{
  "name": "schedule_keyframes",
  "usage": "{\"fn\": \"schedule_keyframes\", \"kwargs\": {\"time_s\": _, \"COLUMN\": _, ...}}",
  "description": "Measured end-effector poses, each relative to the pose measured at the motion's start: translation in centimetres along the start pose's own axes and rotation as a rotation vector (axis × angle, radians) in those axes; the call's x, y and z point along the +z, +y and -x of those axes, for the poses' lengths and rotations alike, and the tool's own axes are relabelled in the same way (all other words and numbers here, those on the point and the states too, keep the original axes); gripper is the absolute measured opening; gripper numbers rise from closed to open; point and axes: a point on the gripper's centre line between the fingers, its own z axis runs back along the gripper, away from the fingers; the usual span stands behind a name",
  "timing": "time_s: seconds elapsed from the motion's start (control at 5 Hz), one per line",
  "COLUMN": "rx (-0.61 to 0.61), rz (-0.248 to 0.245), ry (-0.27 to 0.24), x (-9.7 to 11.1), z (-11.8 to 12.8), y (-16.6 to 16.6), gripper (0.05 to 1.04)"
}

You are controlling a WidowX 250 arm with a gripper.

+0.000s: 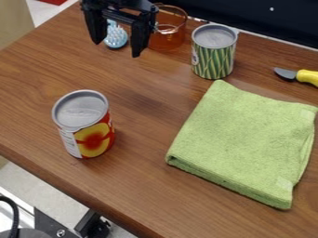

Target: Can putto the bottom left part of the table

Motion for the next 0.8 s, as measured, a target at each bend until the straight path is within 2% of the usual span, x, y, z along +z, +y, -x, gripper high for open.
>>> {"fn": "schedule_keyframes", "kwargs": {"time_s": 0.2, "rx": -0.017, "rz": 0.009, "ry": 0.038, "x": -0.9, "z": 0.5, "y": -0.2, "gripper": 1.000}}
{"fn": "schedule_keyframes", "kwargs": {"time_s": 0.4, "rx": -0.210, "rz": 0.034, "ry": 0.057, "x": -1.0, "z": 0.8, "y": -0.5, "gripper": 1.000}}
{"fn": "schedule_keyframes", "kwargs": {"time_s": 0.8, "rx": -0.681, "rz": 0.090, "ry": 0.040, "x": -0.8, "z": 2.3, "y": -1.4, "gripper": 1.000}}
